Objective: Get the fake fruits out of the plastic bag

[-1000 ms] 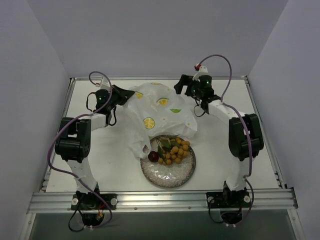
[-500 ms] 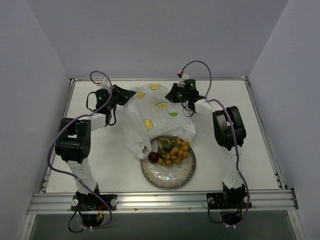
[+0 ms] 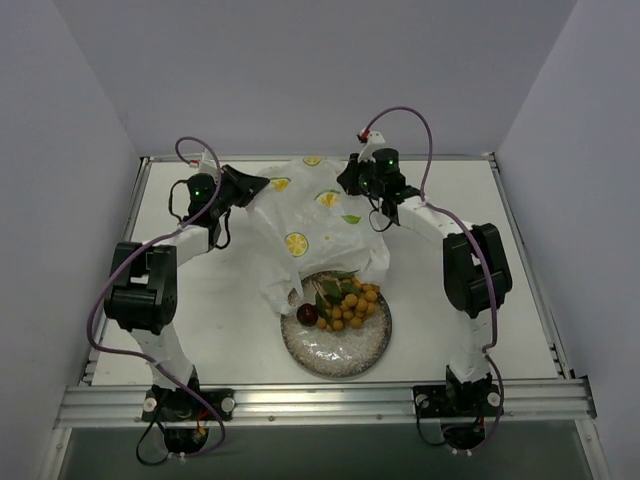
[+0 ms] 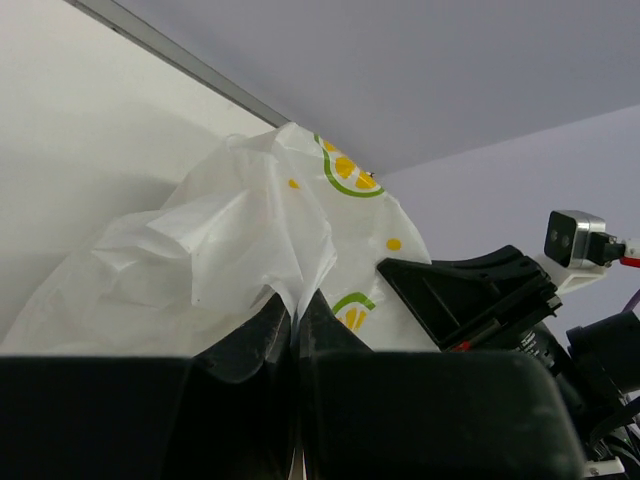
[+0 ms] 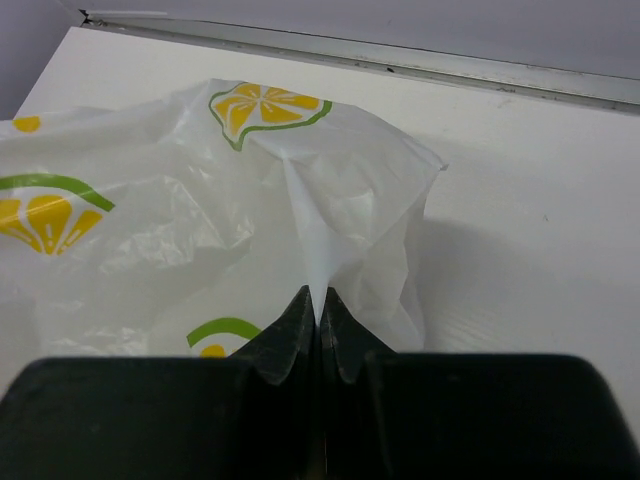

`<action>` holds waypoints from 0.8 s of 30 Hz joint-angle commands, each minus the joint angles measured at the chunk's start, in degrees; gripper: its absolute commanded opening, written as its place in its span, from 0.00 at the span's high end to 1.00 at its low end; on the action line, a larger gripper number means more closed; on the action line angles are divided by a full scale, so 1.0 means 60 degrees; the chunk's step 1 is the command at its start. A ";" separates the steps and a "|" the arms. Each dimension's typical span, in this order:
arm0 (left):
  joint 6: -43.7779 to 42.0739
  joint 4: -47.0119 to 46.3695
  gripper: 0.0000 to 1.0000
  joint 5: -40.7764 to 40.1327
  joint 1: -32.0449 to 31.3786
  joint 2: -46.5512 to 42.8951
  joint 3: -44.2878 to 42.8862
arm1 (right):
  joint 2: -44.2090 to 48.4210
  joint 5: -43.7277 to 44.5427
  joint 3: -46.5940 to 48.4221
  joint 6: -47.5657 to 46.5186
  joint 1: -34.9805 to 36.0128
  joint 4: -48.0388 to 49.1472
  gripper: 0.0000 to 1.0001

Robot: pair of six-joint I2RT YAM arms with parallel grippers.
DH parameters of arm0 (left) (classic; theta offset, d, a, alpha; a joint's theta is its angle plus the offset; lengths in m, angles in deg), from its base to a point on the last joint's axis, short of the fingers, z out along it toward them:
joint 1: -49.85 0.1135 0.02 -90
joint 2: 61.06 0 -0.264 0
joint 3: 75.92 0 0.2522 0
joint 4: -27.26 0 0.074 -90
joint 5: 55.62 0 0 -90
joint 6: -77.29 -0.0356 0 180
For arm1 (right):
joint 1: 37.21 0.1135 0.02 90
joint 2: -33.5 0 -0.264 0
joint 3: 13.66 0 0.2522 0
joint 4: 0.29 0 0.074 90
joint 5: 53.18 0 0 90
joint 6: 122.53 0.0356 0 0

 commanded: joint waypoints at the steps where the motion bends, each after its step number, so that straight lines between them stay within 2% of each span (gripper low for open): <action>1: -0.0385 0.0042 0.98 -0.0370 0.0022 -0.0913 -0.0057 | 0.0668 0.0432 -0.0142 -0.0263 0.0035 0.0345 1.00; 2: -0.0283 -0.0045 0.98 -0.0428 0.0007 -0.1058 0.0075 | 0.0289 0.0505 0.0570 -0.0409 0.0035 -0.0730 1.00; 4: -0.0224 -0.0308 0.98 -0.0603 -0.0008 -0.1264 0.0396 | 0.0401 0.1527 0.0739 -0.1097 0.0239 -0.1326 1.00; 6: -0.0544 -0.0105 0.98 -0.0896 -0.0066 -0.1615 0.0778 | 0.1002 0.1547 -0.0197 -0.0940 0.0270 -0.0277 1.00; 8: -0.1072 0.0436 0.98 -0.1395 -0.0168 -0.1719 0.0736 | 0.0554 0.1371 -0.0172 -0.0791 0.0225 -0.0037 1.00; 11: -0.1292 0.0730 0.98 -0.1601 -0.0403 -0.1602 0.0385 | -0.0633 0.1457 0.1541 -0.1084 0.0269 -0.1439 1.00; 15: -0.1820 0.1754 0.97 -0.1864 -0.0418 -0.1383 -0.0201 | -0.0243 0.1561 0.0769 -0.0836 0.0314 -0.0128 1.00; 18: -0.2112 0.1917 0.91 -0.2273 -0.0461 -0.1571 -0.0218 | -0.0446 0.2026 0.1029 -0.0776 0.0342 -0.0182 1.00; 20: -0.2434 0.2035 0.97 -0.2538 -0.0680 -0.2358 -0.0130 | -0.0012 0.2670 0.1179 -0.1315 0.0706 -0.0493 1.00; 21: -0.2711 0.2064 0.98 -0.2872 -0.0812 -0.2624 -0.0129 | 0.0297 0.2732 0.0815 -0.1362 0.0810 -0.0057 1.00; 22: -0.3337 0.2716 0.98 -0.3209 -0.0973 -0.2859 -0.0361 | 0.0576 0.2732 0.0492 -0.1333 0.0855 0.0382 1.00; 24: -0.3563 0.3190 0.98 -0.3447 -0.1194 -0.3081 -0.0641 | 0.0944 0.2470 0.0284 -0.0997 0.0841 0.0695 1.00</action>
